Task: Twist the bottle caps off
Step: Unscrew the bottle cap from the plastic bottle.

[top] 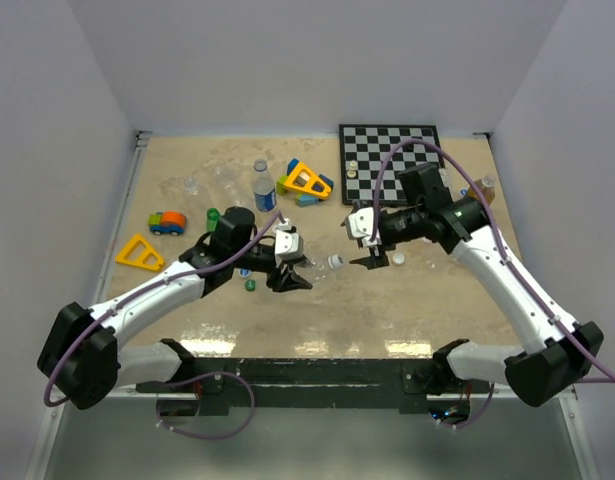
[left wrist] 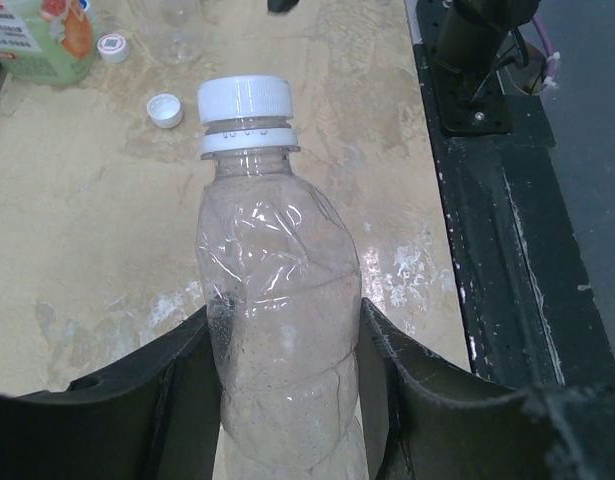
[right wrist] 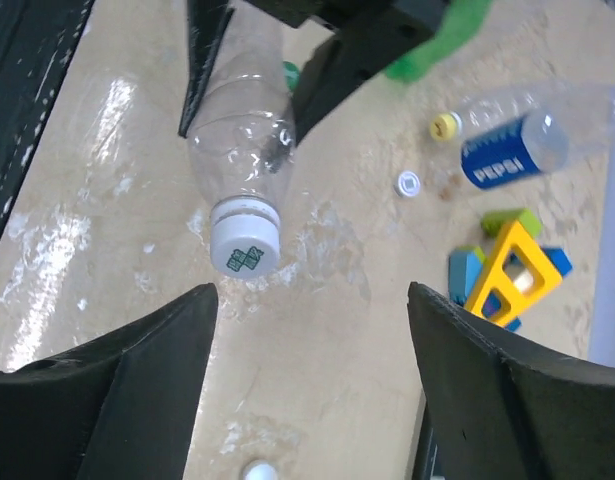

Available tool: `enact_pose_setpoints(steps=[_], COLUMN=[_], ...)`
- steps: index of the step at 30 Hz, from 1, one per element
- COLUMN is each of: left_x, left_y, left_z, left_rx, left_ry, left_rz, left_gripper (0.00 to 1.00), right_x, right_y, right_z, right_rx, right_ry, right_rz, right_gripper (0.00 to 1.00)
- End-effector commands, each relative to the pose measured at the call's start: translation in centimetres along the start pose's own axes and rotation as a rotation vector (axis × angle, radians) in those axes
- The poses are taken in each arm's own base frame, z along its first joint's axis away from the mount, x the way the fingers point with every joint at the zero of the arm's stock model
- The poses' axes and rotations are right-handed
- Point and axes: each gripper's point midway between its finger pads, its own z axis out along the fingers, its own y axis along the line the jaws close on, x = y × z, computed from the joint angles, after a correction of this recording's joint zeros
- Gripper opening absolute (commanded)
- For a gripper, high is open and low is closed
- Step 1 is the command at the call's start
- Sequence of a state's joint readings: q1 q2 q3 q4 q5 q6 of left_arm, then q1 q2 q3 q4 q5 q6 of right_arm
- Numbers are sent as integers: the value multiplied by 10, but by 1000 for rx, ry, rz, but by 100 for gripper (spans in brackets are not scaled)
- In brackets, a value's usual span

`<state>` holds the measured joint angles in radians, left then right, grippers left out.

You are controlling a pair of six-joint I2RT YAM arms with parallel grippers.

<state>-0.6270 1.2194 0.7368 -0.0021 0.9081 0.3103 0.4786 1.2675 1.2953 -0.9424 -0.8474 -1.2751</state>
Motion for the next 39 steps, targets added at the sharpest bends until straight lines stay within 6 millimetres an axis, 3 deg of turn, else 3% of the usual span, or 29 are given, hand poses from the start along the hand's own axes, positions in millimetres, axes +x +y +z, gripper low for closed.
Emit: enact_pose_setpoints(steps=[1,5,7,11,31,39], left_x=[-18,-22,-22,-25,-26,-27], left_y=[6,14,18,20,20,20], left_z=[-6,-8,-9,-12,-11,-12], left_rx=[-56,-115,-149,-188,-186,-191], left_ry=[-21,-17,-10,-10,-13,-13], left_rz=[91,111,117,136,139,141], left_gripper=[0,0,0,0,0,0], right_x=[-22,-31,-36,-26,-7,-9], right_y=[-20,-14,-11,-8,-9,-7], right_z=[-26,-24,-12,1,22,24], right_rx=[172,169,165,175,132,103], right_ry=[10,-66,-150,-170,-146,-152], right_rz=[213,460,708,970,1151,1144], right_gripper=[81,81,81,79,62,30])
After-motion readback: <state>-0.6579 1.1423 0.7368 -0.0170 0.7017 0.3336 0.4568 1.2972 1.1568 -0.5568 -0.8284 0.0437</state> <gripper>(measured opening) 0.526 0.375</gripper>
